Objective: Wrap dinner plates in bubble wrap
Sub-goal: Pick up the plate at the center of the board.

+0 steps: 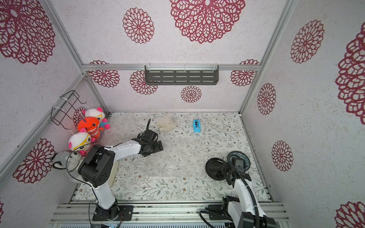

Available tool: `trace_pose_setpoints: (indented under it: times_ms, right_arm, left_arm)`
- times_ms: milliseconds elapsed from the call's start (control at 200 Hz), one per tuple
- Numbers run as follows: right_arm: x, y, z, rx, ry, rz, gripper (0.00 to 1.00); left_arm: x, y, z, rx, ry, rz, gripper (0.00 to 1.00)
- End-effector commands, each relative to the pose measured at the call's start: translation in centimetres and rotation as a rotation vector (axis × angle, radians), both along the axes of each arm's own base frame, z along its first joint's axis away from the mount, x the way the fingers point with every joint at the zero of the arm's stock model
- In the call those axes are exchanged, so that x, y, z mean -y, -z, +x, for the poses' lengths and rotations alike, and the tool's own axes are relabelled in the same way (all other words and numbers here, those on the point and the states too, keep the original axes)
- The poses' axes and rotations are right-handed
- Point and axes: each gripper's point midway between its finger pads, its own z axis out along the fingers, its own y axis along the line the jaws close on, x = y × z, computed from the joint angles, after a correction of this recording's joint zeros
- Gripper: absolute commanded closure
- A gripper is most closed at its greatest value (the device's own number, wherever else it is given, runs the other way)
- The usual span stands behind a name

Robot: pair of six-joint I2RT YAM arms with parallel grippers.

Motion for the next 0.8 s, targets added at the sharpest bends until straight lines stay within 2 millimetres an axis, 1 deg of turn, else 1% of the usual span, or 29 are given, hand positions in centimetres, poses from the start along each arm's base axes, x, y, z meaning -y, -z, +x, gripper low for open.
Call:
trace_pose_setpoints:
  times_ms: [0, 60, 140, 185, 315, 435, 490, 555, 585, 696, 736, 796]
  right_arm:
    - [-1.2, 2.6, -2.1, -0.07, -0.037, 0.046, 0.35]
    - [-1.3, 3.0, -2.5, -0.074, -0.038, 0.045, 0.42]
    - [-1.2, 3.4, -3.0, -0.084, -0.035, 0.036, 0.54]
    - [-1.0, 3.5, -3.2, -0.088, -0.032, 0.029, 0.59]
    - [-0.7, 3.3, -3.2, -0.079, -0.029, 0.002, 0.72]
    - [-0.4, 2.2, -2.6, -0.048, -0.048, -0.023, 0.86]
    - [-0.2, 1.2, -2.0, -0.019, -0.055, -0.041, 0.92]
    - [0.0, -0.6, -0.9, 0.039, -0.071, -0.065, 0.98]
    - [-0.1, -1.7, -0.2, 0.08, -0.084, -0.071, 1.0]
    - [-0.9, -6.5, 2.2, 0.254, -0.149, -0.08, 1.0]
    - [-1.7, -8.5, 3.1, 0.315, -0.192, -0.077, 1.0]
    - [-3.9, -11.1, 4.3, 0.398, -0.298, -0.06, 1.0]
  left_arm:
    - [0.3, -0.7, 0.9, 0.018, 0.047, 0.03, 0.02]
    - [0.8, -1.6, 1.1, 0.03, 0.053, 0.005, 0.02]
    - [1.3, -2.6, 0.9, 0.037, 0.057, -0.03, 0.02]
    - [1.1, -3.2, 0.6, 0.041, 0.047, -0.041, 0.02]
    - [0.3, -4.0, -1.0, 0.038, 0.018, -0.057, 0.02]
    - [-0.8, -5.0, -2.4, 0.043, -0.002, -0.059, 0.02]
    - [-1.3, -5.5, -3.1, 0.044, -0.014, -0.057, 0.02]
    - [-1.9, -5.9, -4.0, 0.047, -0.029, -0.062, 0.02]
    - [-2.2, -5.8, -4.5, 0.042, -0.04, -0.064, 0.02]
    - [-3.4, -5.3, -6.3, 0.019, -0.072, -0.067, 0.02]
    - [-3.8, -5.0, -7.0, 0.005, -0.079, -0.067, 0.02]
    - [-4.3, -4.9, -7.9, -0.007, -0.091, -0.073, 0.02]
